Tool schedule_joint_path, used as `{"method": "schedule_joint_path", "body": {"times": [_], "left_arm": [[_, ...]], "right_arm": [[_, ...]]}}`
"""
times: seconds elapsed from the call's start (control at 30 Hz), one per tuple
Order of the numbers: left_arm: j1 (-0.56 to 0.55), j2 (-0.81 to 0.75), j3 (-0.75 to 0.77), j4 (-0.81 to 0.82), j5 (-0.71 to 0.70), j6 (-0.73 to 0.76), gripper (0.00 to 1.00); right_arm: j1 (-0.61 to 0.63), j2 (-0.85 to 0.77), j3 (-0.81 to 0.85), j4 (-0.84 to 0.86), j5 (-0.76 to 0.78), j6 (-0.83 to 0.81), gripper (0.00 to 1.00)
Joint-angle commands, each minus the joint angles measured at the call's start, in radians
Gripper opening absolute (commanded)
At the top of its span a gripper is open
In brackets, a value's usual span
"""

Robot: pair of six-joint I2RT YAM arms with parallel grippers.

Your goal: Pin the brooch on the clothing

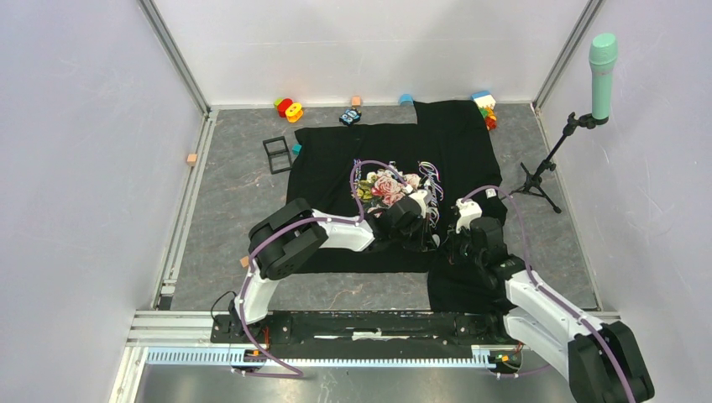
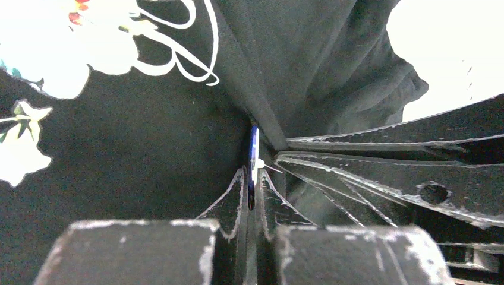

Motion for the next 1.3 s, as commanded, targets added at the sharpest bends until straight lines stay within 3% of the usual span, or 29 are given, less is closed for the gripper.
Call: {"method": "schedule_joint_path", "body": {"times": [0.0, 0.23, 0.6, 0.93, 1.07, 1.17, 1.27], "left_arm": [[-0.006, -0.041, 0.036, -0.108, -0.045, 0.033, 0.02], [-0.007, -0.033, 0.041, -0.133, -0.054, 0.012, 0.02], [-0.007, -0.023, 0.076, -0.191, -0.065, 0.013, 0.02], [-0.008, -0.025, 0.079, -0.200, -0.069, 0.010, 0.02], [-0.006, -0.013, 0.096, -0.218, -0.068, 0.011, 0.02], [-0.009, 0.000, 0.118, -0.253, -0.090, 0.025, 0.02], [-0.009, 0.015, 0.148, -0.315, -0.119, 0.038, 0.02]], "right_arm": [[0.004, -0.066, 0.032, -0.062, 0.026, -0.009, 0.15], [0.004, -0.082, 0.026, -0.061, 0.039, -0.009, 0.29], [0.004, -0.020, 0.027, 0.029, 0.067, -0.031, 0.24], [0.004, 0.033, 0.039, 0.105, 0.083, -0.058, 0.28], [0.004, 0.061, 0.040, 0.114, 0.080, -0.066, 0.21], [0.004, 0.064, 0.034, 0.130, 0.057, -0.073, 0.02], [0.003, 0.038, 0.034, 0.128, 0.041, -0.067, 0.00]]}}
